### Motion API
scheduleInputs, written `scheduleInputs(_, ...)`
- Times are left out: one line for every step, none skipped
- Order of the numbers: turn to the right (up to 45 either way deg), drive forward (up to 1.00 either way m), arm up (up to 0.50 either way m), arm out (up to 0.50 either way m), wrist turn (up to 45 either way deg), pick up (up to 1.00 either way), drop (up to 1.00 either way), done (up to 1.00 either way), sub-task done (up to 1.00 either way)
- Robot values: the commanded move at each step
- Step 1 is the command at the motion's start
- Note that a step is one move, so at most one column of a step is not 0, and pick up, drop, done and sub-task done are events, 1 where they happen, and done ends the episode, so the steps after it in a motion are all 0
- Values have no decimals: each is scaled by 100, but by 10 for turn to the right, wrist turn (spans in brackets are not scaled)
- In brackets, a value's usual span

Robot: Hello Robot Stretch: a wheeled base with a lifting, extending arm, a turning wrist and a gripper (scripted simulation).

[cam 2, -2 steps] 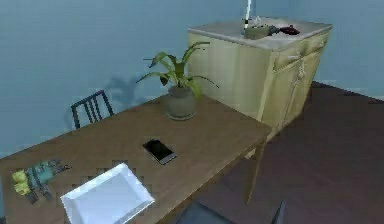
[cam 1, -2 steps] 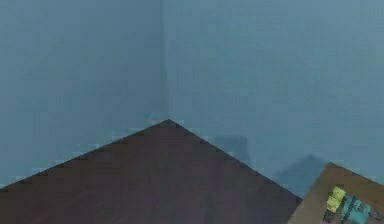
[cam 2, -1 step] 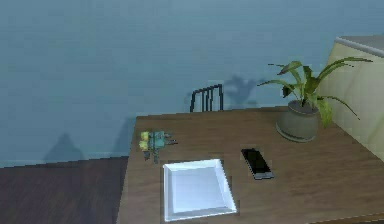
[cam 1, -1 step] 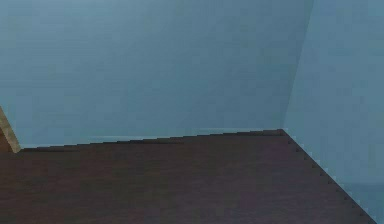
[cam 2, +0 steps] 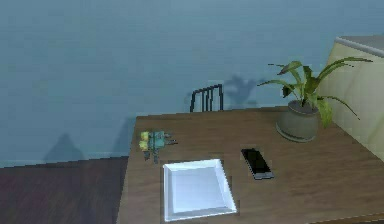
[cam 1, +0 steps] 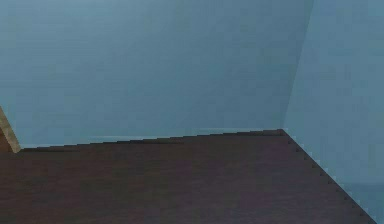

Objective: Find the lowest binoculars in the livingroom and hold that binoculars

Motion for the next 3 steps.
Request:
scheduleInputs(0, 0, 38, 0, 0, 0, 0, 0, 0)
scheduleInputs(0, 0, 0, 38, 0, 0, 0, 0, 0)
scheduleInputs(0, 0, 0, 0, 450, 0, 0, 0, 0)
